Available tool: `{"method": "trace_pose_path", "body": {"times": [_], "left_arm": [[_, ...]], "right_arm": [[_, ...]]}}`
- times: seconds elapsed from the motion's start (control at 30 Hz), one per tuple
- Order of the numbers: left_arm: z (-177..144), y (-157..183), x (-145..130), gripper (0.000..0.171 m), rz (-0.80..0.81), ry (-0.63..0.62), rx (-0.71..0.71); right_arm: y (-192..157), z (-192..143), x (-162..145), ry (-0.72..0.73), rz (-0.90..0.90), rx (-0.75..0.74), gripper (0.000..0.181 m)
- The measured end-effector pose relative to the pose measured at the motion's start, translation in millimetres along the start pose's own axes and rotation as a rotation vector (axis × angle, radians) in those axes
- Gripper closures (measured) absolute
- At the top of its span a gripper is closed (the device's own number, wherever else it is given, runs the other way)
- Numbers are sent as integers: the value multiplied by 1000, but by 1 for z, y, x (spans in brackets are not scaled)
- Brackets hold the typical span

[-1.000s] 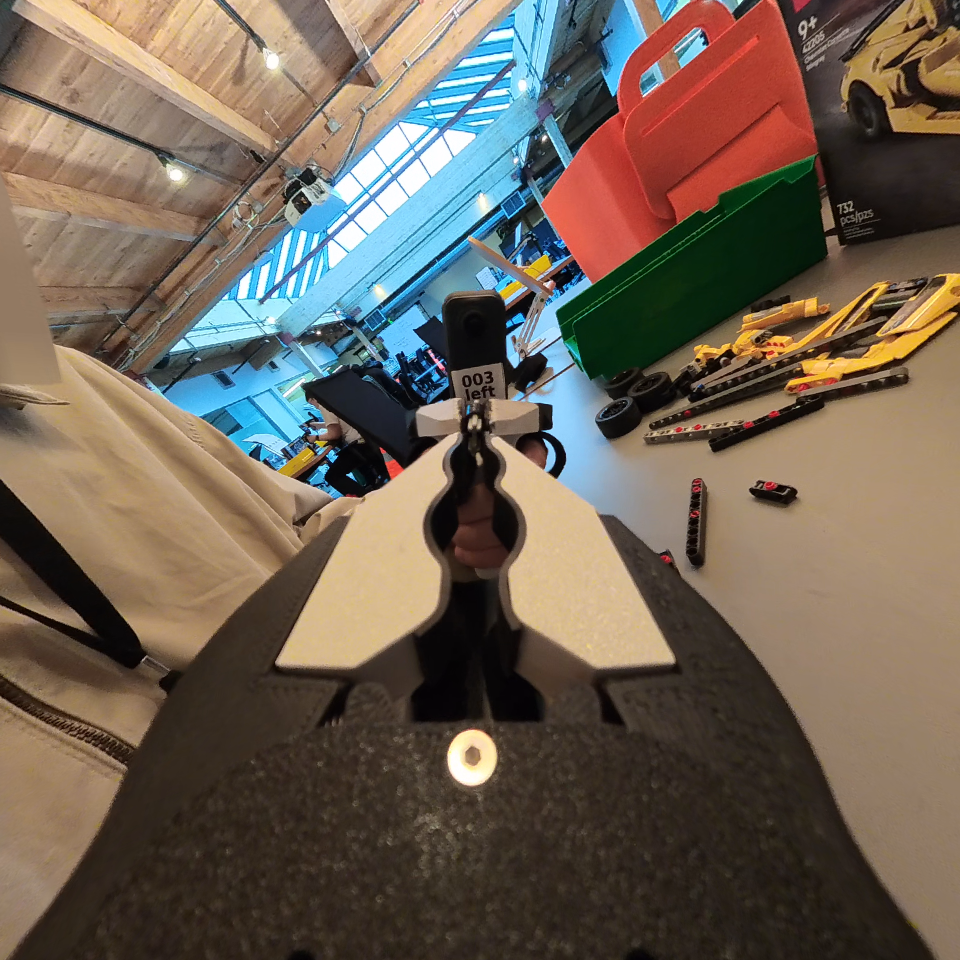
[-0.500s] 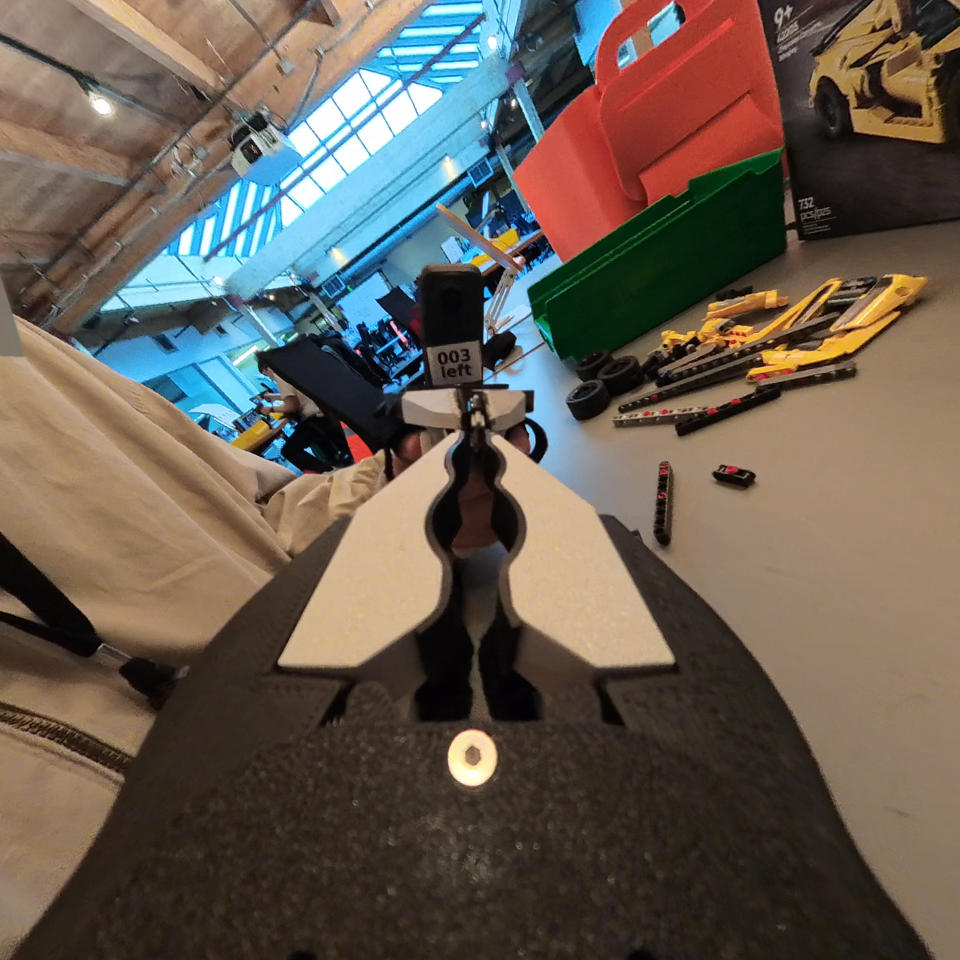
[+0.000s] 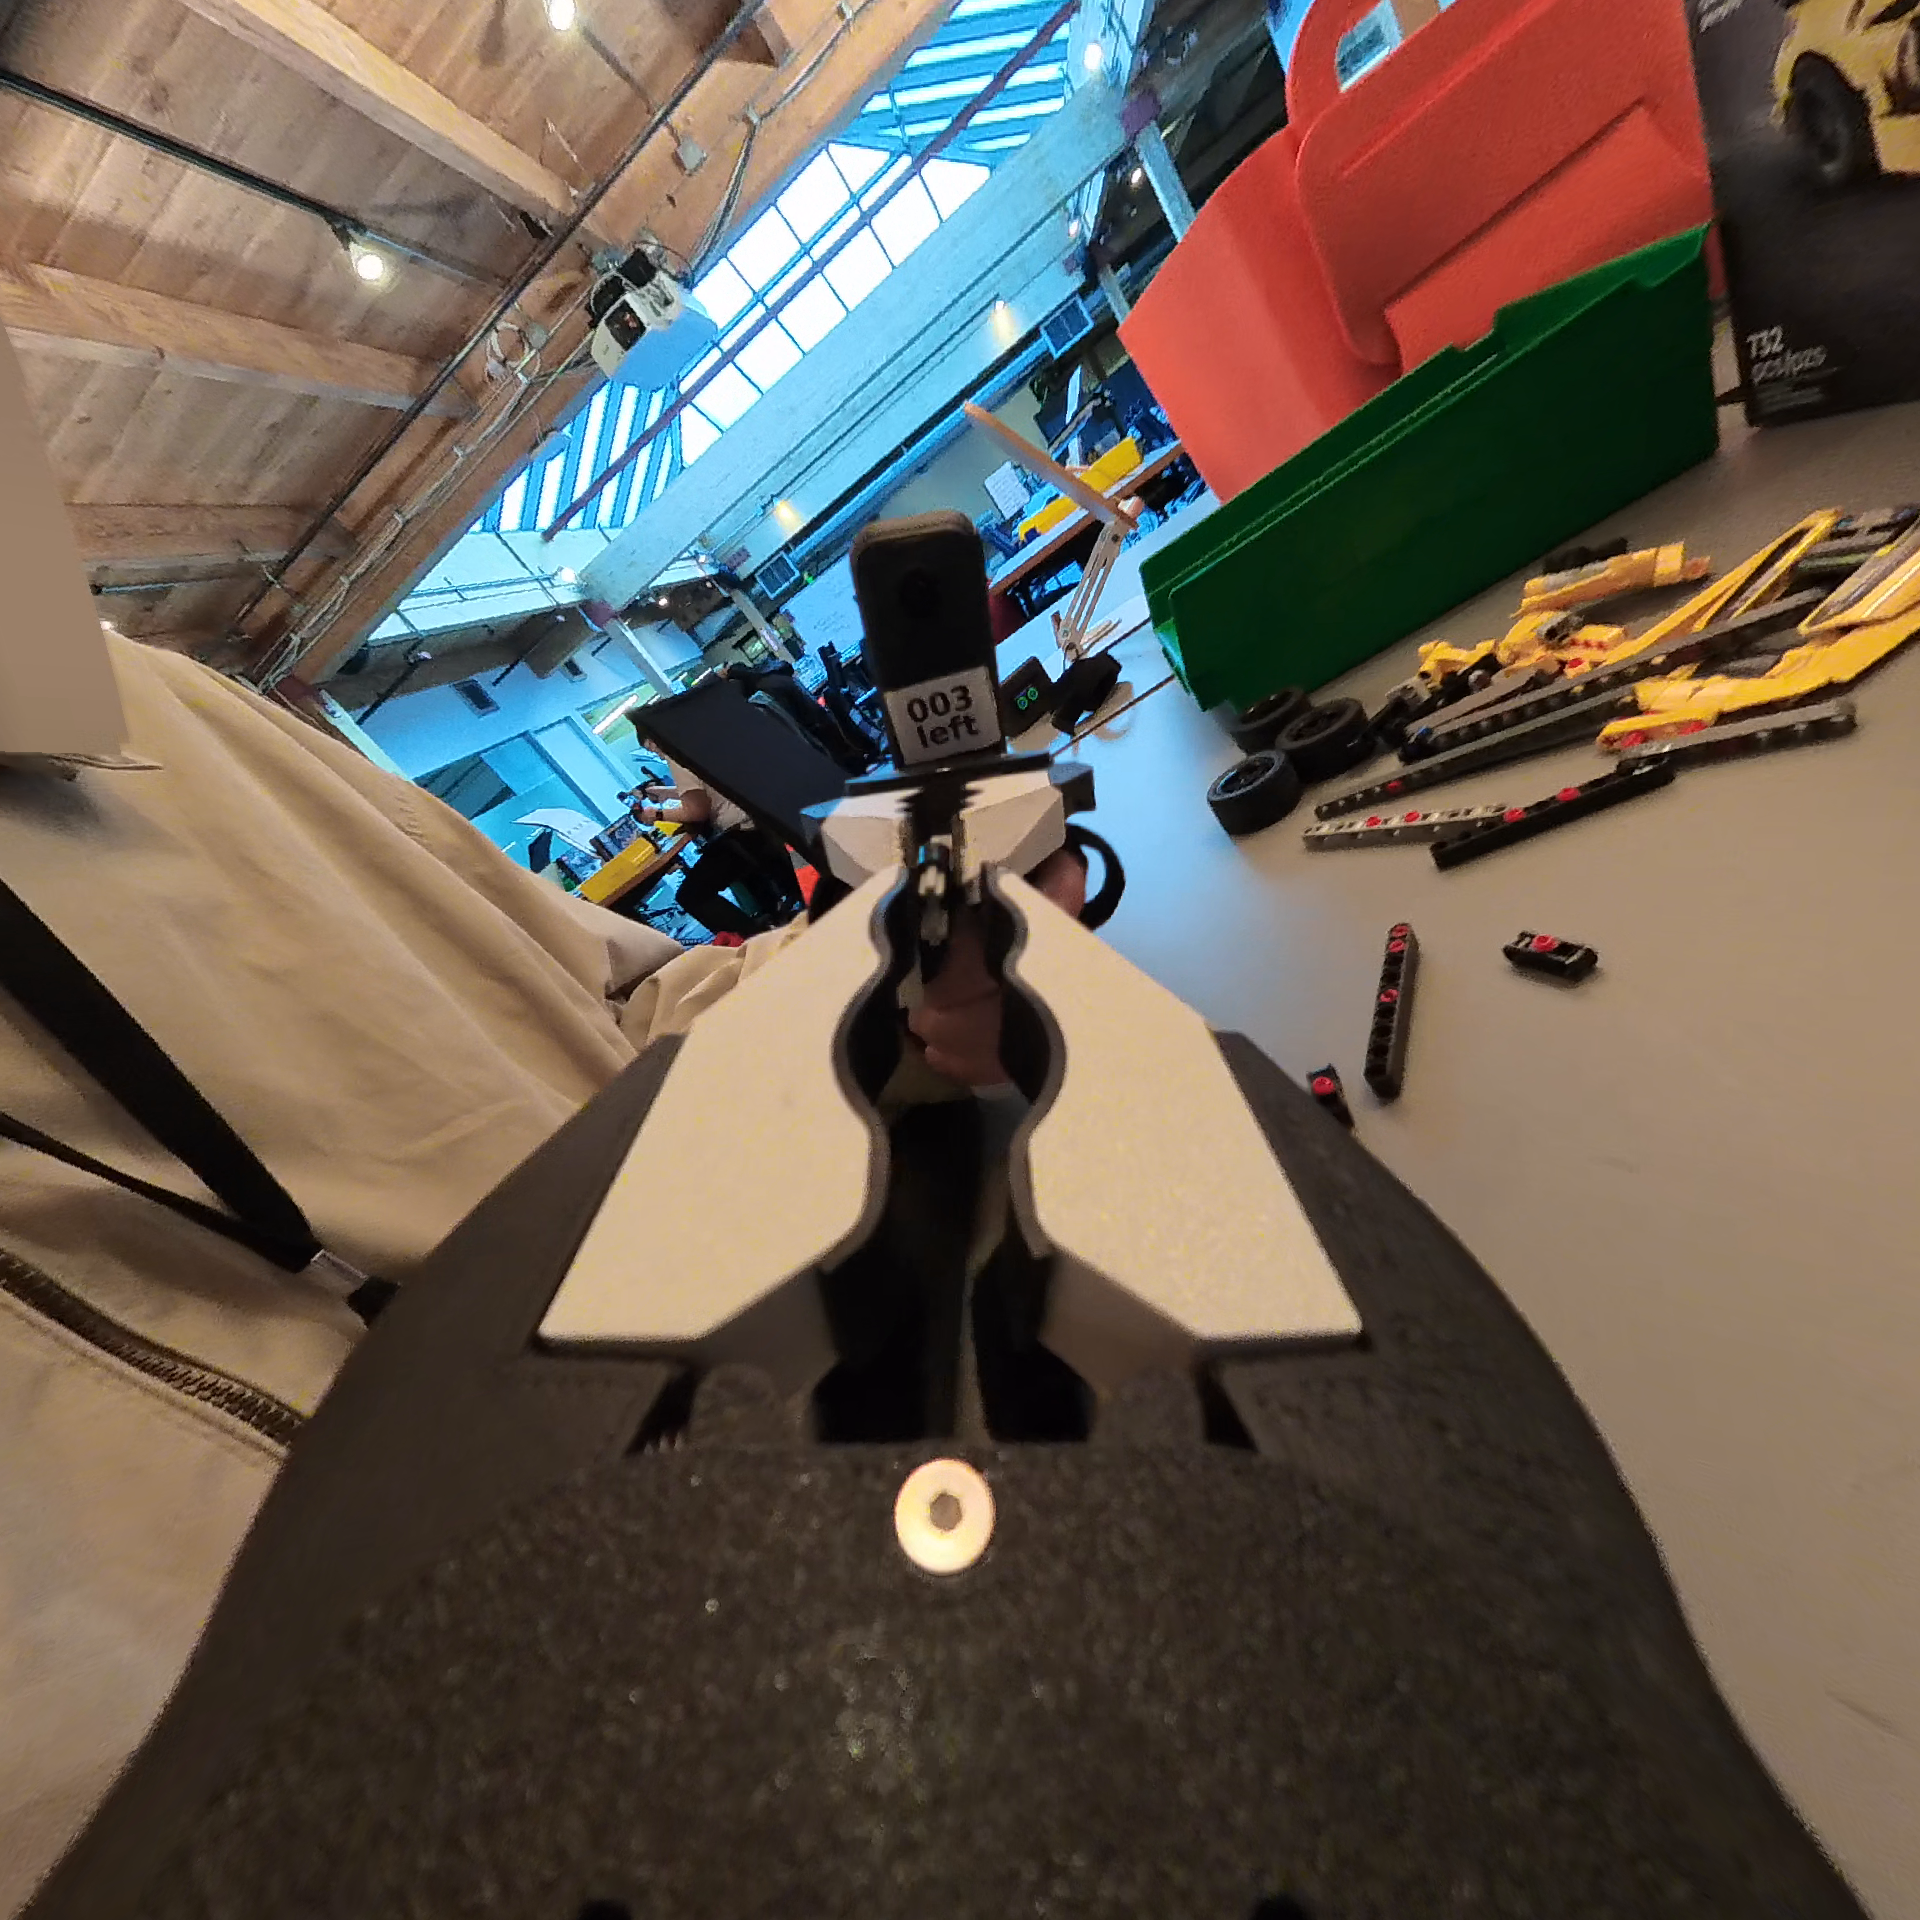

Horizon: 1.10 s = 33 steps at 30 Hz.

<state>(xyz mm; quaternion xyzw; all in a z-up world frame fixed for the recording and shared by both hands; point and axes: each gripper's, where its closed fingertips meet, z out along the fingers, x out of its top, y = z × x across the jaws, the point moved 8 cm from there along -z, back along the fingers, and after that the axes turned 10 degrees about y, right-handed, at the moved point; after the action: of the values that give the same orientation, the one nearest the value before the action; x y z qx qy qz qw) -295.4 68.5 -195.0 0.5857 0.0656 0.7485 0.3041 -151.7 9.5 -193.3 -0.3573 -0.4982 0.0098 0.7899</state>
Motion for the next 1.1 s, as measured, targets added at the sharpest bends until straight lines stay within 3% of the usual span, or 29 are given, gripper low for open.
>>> {"method": "trace_pose_path", "body": {"times": [0.83,1.1], "left_arm": [[-4,-4,5,167,47,48,101],[-8,-16,5,166,-148,106,92]], "right_arm": [[6,6,-8,83,76,-18,176],[16,8,-12,135,185,-5,179]]}}
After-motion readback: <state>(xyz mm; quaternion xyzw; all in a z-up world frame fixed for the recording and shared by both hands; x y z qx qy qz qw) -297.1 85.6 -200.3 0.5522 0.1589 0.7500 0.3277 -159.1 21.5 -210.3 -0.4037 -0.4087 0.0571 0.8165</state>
